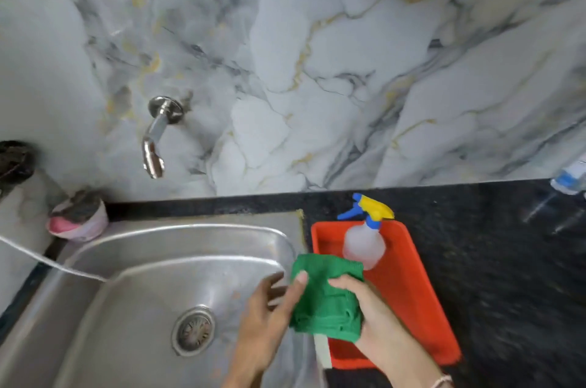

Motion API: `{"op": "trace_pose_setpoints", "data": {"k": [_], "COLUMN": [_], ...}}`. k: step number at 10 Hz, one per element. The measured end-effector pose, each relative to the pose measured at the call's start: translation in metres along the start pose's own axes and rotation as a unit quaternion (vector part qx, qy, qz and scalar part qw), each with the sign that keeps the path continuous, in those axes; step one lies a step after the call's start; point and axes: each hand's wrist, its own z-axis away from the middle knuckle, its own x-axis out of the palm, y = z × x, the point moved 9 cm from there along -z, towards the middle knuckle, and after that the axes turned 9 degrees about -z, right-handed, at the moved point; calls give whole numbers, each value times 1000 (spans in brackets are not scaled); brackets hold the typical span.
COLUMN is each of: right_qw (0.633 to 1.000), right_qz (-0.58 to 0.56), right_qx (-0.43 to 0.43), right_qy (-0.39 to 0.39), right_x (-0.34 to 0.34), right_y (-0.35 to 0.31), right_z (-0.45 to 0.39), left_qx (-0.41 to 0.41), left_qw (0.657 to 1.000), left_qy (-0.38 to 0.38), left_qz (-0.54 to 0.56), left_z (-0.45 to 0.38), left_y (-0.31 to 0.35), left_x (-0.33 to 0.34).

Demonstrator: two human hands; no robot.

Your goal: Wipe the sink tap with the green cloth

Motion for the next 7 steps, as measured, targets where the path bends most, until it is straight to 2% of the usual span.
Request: {"op": "trace_pose_setpoints", "data": {"k": [1,2,3,4,5,7], "right_qw": [999,987,955,924,885,793], "right_qz": [43,151,294,379,463,604], "right_qx": [13,-4,6,28,31,-65], "right_qy": [20,46,37,43,34,48], "right_x": [-51,-92,-114,-131,-136,-135], "right_y": [-22,-52,-67,-70,-71,-81], "right_z": [-8,-18,-26,-42,-53,-49], "left_qx": [-33,-31,1,22,-5,-17], "left_qw": [999,998,985,941,908,869], "left_qy": [-5,6,11,34,31,42], "left_qz": [8,-46,-173,-337,-417,-493], "left_z": [-5,-18,-30,-44,-52,-40], "left_y": [-28,-38,-40,-54,-76,-73], "left_x": [60,92,121,143,155,161]}}
